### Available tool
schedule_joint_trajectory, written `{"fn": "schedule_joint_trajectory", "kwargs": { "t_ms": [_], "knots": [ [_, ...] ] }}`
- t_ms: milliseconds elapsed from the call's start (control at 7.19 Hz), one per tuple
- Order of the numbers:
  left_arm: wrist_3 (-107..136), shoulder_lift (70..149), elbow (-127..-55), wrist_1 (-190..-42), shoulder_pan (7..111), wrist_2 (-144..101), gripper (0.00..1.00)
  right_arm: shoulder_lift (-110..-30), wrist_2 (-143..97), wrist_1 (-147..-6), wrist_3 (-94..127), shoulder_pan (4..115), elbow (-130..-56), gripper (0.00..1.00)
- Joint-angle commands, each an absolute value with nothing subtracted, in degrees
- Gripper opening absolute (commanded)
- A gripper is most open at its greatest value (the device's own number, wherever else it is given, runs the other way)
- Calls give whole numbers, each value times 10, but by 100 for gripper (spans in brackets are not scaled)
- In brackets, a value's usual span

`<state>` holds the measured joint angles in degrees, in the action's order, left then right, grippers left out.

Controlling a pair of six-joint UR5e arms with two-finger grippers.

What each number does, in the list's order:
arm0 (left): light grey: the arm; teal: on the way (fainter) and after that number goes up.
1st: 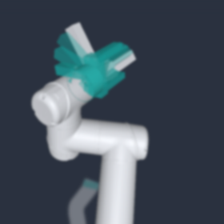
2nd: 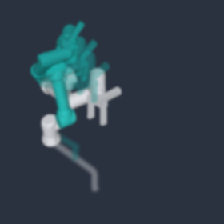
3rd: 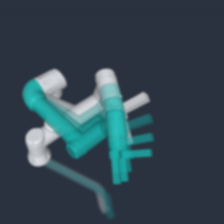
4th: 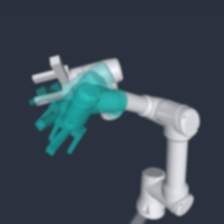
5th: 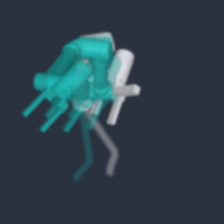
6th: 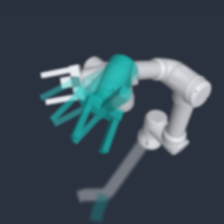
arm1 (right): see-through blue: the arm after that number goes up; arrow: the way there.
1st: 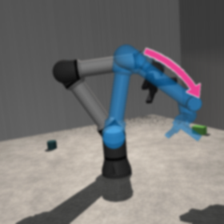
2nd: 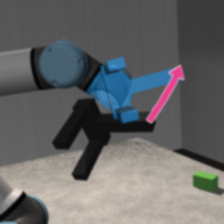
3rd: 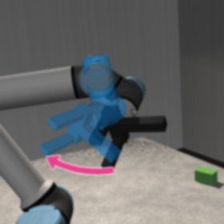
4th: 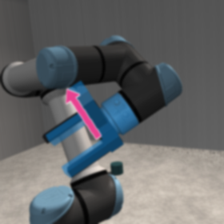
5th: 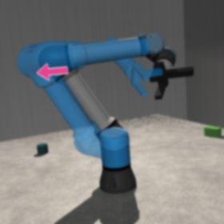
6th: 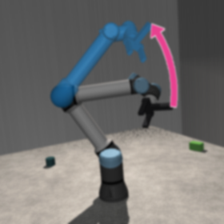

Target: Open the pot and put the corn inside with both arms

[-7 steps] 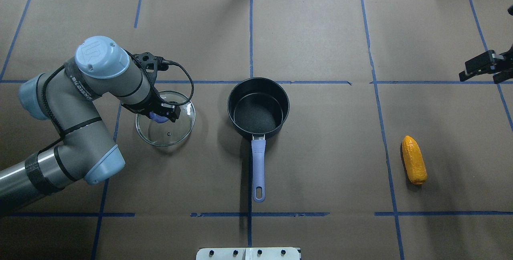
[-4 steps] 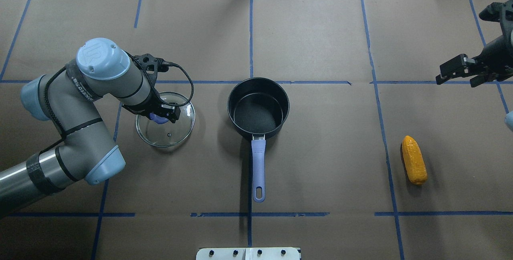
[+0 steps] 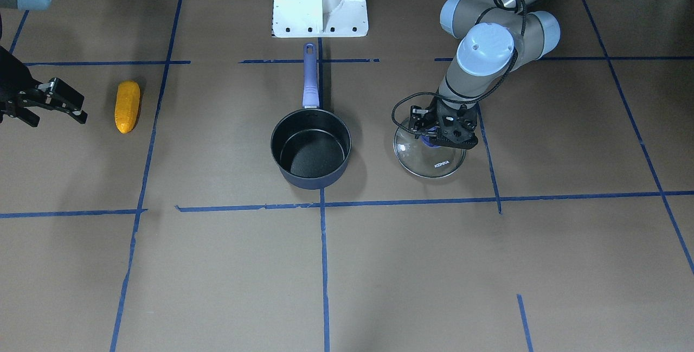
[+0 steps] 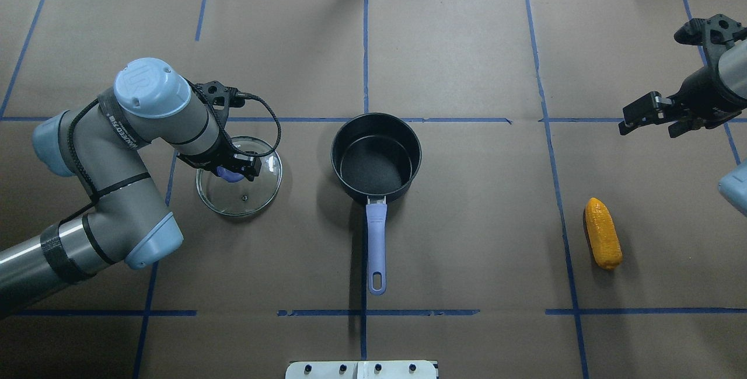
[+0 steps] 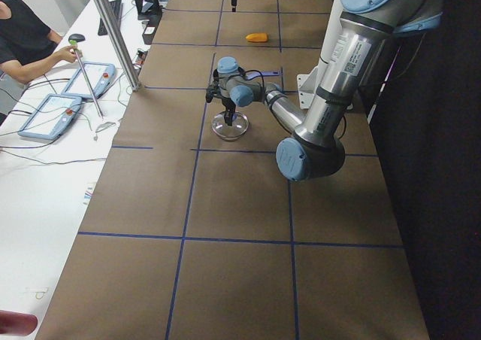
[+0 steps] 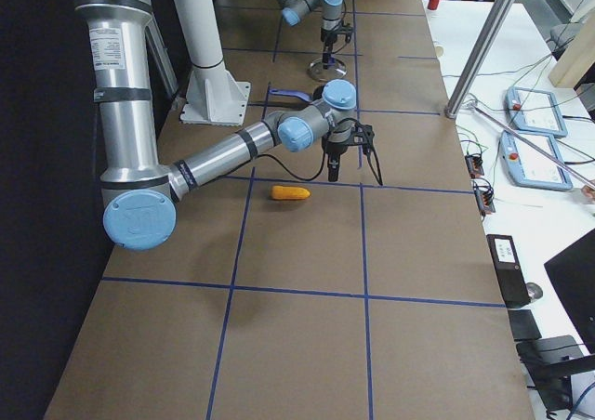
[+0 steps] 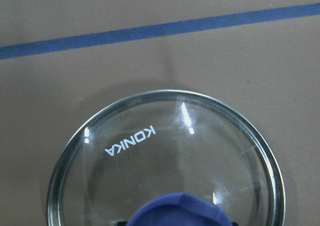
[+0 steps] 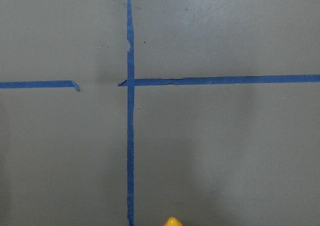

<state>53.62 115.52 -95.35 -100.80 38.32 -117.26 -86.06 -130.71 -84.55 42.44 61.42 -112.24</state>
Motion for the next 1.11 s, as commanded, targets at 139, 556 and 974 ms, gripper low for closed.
{"fn": "schedule_joint_trajectory", "kwargs": {
  "t_ms": [139,556,974],
  "knots": [
    [535,1155,-954,-1009,383,-1177,74,-862,-1307,-846,425,604,-1122,100],
    [534,1151,-962,-1008,384,-1200,92,-867,-1281,-846,429,566,-1121,100],
    [539,1150,-1004,-999,409,-1230,100,-867,-1230,-846,483,504,-1121,100]
  ]
}}
